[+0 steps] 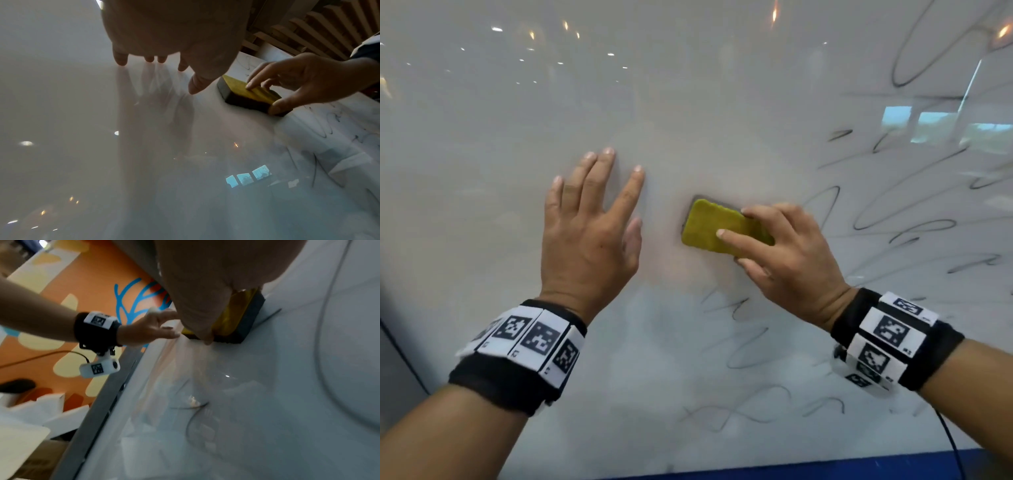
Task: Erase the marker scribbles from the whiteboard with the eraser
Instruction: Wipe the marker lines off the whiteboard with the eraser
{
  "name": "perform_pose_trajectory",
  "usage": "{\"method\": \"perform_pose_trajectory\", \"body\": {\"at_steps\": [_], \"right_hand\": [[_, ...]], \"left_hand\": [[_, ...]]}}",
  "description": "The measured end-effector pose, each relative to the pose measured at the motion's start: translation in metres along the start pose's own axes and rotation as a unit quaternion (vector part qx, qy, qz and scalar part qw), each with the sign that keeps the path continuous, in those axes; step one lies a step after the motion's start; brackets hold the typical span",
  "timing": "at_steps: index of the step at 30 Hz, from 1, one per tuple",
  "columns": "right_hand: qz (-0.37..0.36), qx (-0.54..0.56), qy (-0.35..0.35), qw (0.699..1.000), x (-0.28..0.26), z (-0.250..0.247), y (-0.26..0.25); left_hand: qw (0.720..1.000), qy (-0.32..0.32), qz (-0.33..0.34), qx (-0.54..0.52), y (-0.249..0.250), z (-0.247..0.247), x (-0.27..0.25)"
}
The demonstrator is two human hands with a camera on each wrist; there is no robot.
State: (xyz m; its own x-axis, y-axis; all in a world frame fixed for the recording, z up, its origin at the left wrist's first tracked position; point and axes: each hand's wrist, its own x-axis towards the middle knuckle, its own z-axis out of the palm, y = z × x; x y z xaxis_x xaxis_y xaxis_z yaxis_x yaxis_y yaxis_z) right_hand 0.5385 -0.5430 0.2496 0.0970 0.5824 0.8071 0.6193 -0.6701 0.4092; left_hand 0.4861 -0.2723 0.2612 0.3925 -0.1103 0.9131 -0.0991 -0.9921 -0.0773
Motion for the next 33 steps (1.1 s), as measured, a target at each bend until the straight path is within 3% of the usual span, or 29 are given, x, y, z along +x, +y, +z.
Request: {"method": "perform_pose_trajectory", "body": {"at_steps": [1, 4, 6, 8, 11, 13, 18, 21, 26, 30, 33], "right_hand": [[-0.013, 0.007, -0.003, 1.000, -0.010, 0.006, -0.007], [-0.138, 0.012, -0.081, 0.987, -0.055, 0.028, -0.030], [-0.169, 0.023, -0.101, 0.980, -0.064, 0.033, -0.027], [-0.150, 0.034, -0.065, 0.986, -0.047, 0.028, -0.017], [-0.064, 0.039, -0.002, 0.997, -0.020, 0.020, -0.003], [-0.032, 0.047, 0.018, 0.998, -0.027, 0.024, -0.007], [-0.110, 0.063, -0.049, 0.991, -0.088, 0.056, -0.037], [-0.101, 0.093, -0.056, 0.989, -0.084, 0.053, -0.033], [-0.031, 0.098, 0.000, 0.995, -0.080, 0.054, -0.036], [-0.095, 0.092, -0.048, 0.990, -0.111, 0.073, -0.055], [-0.102, 0.101, -0.045, 0.989, -0.108, 0.069, -0.049]], "left_hand": [[1.000, -0.002, -0.003, 0.000, 0.001, 0.000, 0.000], [1.000, -0.012, -0.012, 0.006, 0.004, 0.001, -0.003], [1.000, -0.018, -0.016, 0.013, 0.007, 0.004, -0.010], [0.999, -0.024, -0.017, 0.019, 0.011, 0.009, -0.024], [0.999, -0.028, -0.030, 0.019, 0.019, 0.021, -0.052], [0.998, -0.021, -0.052, 0.012, 0.025, 0.028, -0.070], [0.996, -0.023, -0.085, -0.002, 0.036, 0.044, -0.108], [0.995, -0.042, -0.093, -0.005, 0.042, 0.053, -0.135], [0.993, -0.041, -0.111, -0.009, 0.048, 0.065, -0.162], [0.992, -0.029, -0.124, -0.023, 0.051, 0.068, -0.163], [0.990, -0.026, -0.132, -0.031, 0.056, 0.069, -0.170]]}}
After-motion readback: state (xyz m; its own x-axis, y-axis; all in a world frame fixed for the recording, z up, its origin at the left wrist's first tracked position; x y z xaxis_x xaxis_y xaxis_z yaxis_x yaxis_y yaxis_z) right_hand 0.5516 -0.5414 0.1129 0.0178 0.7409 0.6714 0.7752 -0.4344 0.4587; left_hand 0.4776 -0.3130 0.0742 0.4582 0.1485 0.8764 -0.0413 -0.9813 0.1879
